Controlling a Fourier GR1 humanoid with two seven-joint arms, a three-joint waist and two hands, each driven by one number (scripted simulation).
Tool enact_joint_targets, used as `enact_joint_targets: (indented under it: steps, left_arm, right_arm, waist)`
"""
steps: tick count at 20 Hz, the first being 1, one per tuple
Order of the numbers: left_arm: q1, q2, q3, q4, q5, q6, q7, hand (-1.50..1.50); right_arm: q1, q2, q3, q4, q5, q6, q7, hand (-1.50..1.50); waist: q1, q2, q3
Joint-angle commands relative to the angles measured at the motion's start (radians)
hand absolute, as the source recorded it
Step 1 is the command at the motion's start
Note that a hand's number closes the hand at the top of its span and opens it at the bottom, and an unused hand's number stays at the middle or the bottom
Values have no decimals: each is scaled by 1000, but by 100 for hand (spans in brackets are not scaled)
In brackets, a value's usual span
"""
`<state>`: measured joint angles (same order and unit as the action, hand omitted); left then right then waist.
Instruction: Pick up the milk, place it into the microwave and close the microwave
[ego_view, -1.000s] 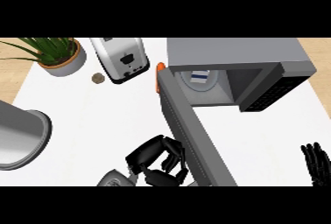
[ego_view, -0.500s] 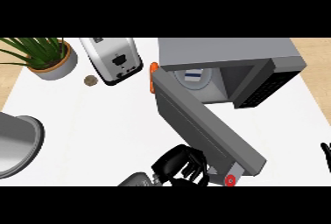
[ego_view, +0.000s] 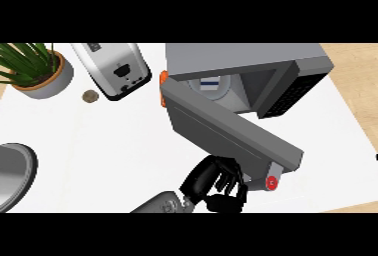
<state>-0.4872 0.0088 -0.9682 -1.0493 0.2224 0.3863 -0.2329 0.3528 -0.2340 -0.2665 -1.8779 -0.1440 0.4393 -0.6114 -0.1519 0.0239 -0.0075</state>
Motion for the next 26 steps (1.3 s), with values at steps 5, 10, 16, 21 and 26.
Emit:
enact_joint_targets:
  steps: [5, 10, 16, 21, 26]
  left_arm:
    - [-72, -8, 55, -38, 181, 139, -138, 150]
    - [-164, -9, 97, 7, 287, 138, -134, 150]
    - [-274, -9, 161, 83, 390, 154, -140, 150]
    - [-345, -9, 193, 167, 446, 154, -158, 150]
    - [-391, -9, 231, 198, 518, 121, -215, 150]
  right_arm:
    - [-31, -29, 7, -56, -61, 31, 63, -150]
    - [-27, -58, 4, -83, -105, 67, 88, -150]
    - [-58, -111, -24, -106, -148, 71, 155, -150]
    - [-76, -131, -30, -108, -169, 79, 174, -150]
    - [-117, -160, -52, -116, -205, 69, 211, -150]
  waist:
    - [-49, 19, -5]
    - [-103, 28, -2]
    - [-110, 34, -1]
    - [-134, 47, 1]
    - [-142, 57, -1]
